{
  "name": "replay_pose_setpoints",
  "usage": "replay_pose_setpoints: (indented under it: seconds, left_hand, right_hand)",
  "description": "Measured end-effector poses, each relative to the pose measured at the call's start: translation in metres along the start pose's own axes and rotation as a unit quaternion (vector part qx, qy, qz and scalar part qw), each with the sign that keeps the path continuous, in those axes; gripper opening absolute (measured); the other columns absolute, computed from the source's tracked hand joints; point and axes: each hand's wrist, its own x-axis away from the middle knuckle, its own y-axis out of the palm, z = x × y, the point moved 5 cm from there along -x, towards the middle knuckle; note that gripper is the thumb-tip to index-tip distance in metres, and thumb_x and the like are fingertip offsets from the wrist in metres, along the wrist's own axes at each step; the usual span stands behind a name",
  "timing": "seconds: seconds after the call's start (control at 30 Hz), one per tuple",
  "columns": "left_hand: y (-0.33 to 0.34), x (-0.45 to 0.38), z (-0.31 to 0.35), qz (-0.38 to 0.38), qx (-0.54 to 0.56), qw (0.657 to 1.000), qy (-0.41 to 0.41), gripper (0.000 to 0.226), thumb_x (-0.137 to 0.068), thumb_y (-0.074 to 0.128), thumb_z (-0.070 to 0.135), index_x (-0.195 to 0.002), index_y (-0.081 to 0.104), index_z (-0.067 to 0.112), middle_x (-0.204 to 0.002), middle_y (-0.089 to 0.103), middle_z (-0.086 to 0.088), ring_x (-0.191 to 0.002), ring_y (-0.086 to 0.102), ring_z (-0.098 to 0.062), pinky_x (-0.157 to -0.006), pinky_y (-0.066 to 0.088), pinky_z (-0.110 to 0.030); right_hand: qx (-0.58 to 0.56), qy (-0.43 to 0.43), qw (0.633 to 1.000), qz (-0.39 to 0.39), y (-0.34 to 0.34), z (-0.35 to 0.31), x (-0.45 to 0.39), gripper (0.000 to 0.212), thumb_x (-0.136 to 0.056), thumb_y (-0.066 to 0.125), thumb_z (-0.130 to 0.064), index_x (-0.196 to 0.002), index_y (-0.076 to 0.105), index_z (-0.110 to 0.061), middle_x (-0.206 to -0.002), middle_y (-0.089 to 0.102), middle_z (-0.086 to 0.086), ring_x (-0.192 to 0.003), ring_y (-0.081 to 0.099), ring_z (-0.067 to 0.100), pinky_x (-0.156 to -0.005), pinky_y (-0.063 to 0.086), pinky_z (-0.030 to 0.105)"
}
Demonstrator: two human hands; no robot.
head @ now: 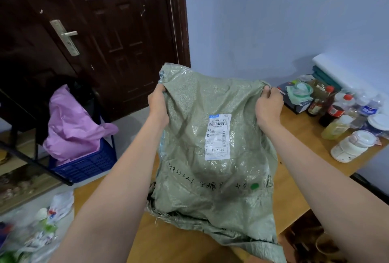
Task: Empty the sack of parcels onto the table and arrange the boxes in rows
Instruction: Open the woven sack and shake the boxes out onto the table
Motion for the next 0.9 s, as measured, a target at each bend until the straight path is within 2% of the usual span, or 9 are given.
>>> replay_pose_setpoints:
  seconds: [0.17, 0.23, 0.33, 0.43, 0.5, 0.63, 0.7, 0.77, 0.9]
  left_hand:
    - [-0.001, 0.007, 0.007, 0.004, -0.01, 1.0, 0.003, 0.014, -0.08, 0.058, 0.022, -0.066, 0.054, 0.02, -0.074, 0.062, 0.002, -0.072, 0.058, -0.018, -0.07, 0.047, -0.034]
    - [0.005, 0.012, 0.002, -0.011, -0.034, 0.999, -0.006, 0.007, -0.076, 0.06, 0.023, -0.074, 0.057, 0.017, -0.077, 0.061, -0.003, -0.076, 0.057, -0.022, -0.07, 0.045, -0.035]
    - [0.011, 0.018, -0.009, -0.071, -0.091, 0.993, -0.011, 0.026, -0.077, 0.069, 0.034, -0.09, 0.064, 0.012, -0.091, 0.068, -0.004, -0.085, 0.064, -0.023, -0.076, 0.05, -0.035]
    - [0.01, 0.023, -0.019, -0.114, -0.156, 0.981, 0.009, 0.051, -0.067, 0.081, 0.054, -0.106, 0.071, 0.023, -0.101, 0.076, 0.004, -0.099, 0.071, -0.018, -0.093, 0.055, -0.039]
    - [0.007, 0.025, -0.022, -0.107, -0.186, 0.977, 0.016, 0.06, -0.062, 0.087, 0.054, -0.111, 0.071, 0.024, -0.101, 0.076, 0.006, -0.101, 0.071, -0.016, -0.095, 0.055, -0.04]
    - [0.005, 0.023, -0.023, -0.074, -0.173, 0.981, 0.035, 0.037, -0.079, 0.082, 0.028, -0.11, 0.069, 0.013, -0.1, 0.075, 0.001, -0.103, 0.068, -0.017, -0.098, 0.052, -0.039]
    - [0.007, 0.026, -0.019, -0.063, -0.174, 0.982, 0.043, 0.019, -0.088, 0.073, 0.025, -0.103, 0.067, 0.016, -0.094, 0.071, 0.005, -0.101, 0.064, -0.015, -0.095, 0.048, -0.032]
    - [0.008, 0.028, -0.014, -0.052, -0.173, 0.982, 0.055, 0.012, -0.092, 0.069, 0.026, -0.1, 0.066, 0.018, -0.087, 0.066, 0.007, -0.09, 0.059, -0.01, -0.082, 0.045, -0.024]
    - [0.003, 0.033, -0.003, -0.047, -0.175, 0.98, 0.083, 0.012, -0.093, 0.068, 0.03, -0.085, 0.064, 0.023, -0.087, 0.056, -0.005, -0.079, 0.047, -0.014, -0.064, 0.04, -0.02]
  right_hand:
    - [0.013, -0.059, 0.998, -0.015, 0.0, -0.015, 0.003, 0.04, -0.103, 0.038, -0.02, -0.066, 0.025, -0.019, -0.062, 0.033, -0.002, -0.055, 0.029, 0.013, -0.058, 0.024, 0.032]
    - [0.023, -0.069, 0.997, -0.038, 0.006, -0.018, 0.008, 0.036, -0.103, 0.038, -0.022, -0.069, 0.03, -0.015, -0.062, 0.034, -0.001, -0.058, 0.031, 0.017, -0.059, 0.023, 0.032]
    - [0.057, -0.072, 0.991, -0.101, 0.017, -0.015, 0.02, 0.031, -0.104, 0.037, -0.033, -0.086, 0.036, -0.009, -0.067, 0.039, -0.001, -0.065, 0.04, 0.023, -0.062, 0.026, 0.032]
    - [0.087, -0.058, 0.978, -0.182, 0.022, -0.011, 0.032, 0.044, -0.096, 0.049, -0.052, -0.102, 0.034, -0.011, -0.077, 0.045, -0.004, -0.074, 0.048, 0.022, -0.066, 0.037, 0.036]
    - [0.115, -0.062, 0.971, -0.202, 0.022, -0.011, 0.034, 0.047, -0.091, 0.064, -0.042, -0.106, 0.033, -0.011, -0.081, 0.046, -0.005, -0.073, 0.048, 0.018, -0.062, 0.038, 0.035]
    - [0.133, -0.085, 0.971, -0.181, 0.022, -0.009, 0.027, 0.034, -0.089, 0.069, -0.017, -0.1, 0.037, -0.009, -0.078, 0.043, -0.001, -0.076, 0.048, 0.023, -0.054, 0.033, 0.032]
    - [0.104, -0.068, 0.975, -0.182, 0.023, -0.011, 0.027, 0.036, -0.088, 0.07, -0.018, -0.111, 0.042, -0.009, -0.09, 0.051, 0.002, -0.084, 0.052, 0.022, -0.065, 0.042, 0.032]
    - [0.072, -0.046, 0.98, -0.181, 0.022, -0.013, 0.026, 0.043, -0.089, 0.07, -0.021, -0.123, 0.047, -0.007, -0.105, 0.059, 0.004, -0.095, 0.057, 0.022, -0.079, 0.047, 0.032]
    - [0.066, -0.085, 0.979, -0.173, 0.016, -0.024, 0.025, 0.018, -0.093, 0.064, -0.022, -0.098, 0.062, -0.005, -0.089, 0.066, 0.008, -0.081, 0.061, 0.023, -0.065, 0.043, 0.026]
